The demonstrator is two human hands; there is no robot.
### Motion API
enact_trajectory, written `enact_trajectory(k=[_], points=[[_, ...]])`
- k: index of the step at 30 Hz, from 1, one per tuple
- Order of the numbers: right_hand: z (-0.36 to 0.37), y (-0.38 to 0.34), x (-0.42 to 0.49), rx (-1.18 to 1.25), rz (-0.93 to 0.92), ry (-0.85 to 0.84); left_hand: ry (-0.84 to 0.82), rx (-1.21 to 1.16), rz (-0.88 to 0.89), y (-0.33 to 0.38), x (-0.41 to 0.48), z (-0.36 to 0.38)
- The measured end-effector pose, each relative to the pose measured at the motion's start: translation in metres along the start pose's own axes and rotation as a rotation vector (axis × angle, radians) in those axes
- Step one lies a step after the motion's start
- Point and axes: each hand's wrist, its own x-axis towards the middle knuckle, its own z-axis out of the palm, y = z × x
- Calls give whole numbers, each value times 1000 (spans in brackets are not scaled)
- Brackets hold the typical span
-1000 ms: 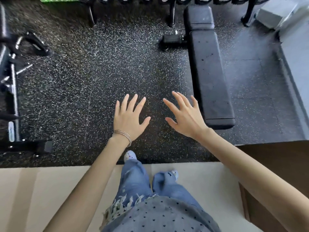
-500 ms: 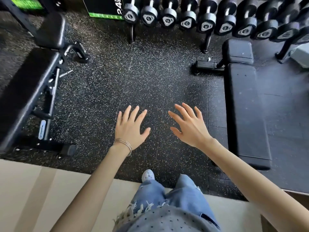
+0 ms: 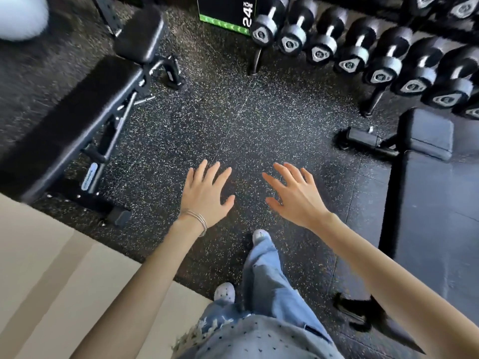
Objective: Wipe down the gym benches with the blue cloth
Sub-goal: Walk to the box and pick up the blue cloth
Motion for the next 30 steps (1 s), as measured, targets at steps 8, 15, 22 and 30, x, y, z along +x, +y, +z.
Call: enact_trajectory(k=[8, 15, 22, 30], points=[[-30, 62, 100, -14, -101, -73, -31, 11, -93, 7, 88, -36], [-52, 106, 177, -44, -154, -129, 6, -12, -155, 11, 157, -58], [-57, 114, 249, -60, -166, -150, 10, -26, -153, -18, 225, -72], [-69, 91, 366, -96, -119, -184, 25, -46, -92, -104, 324, -92]])
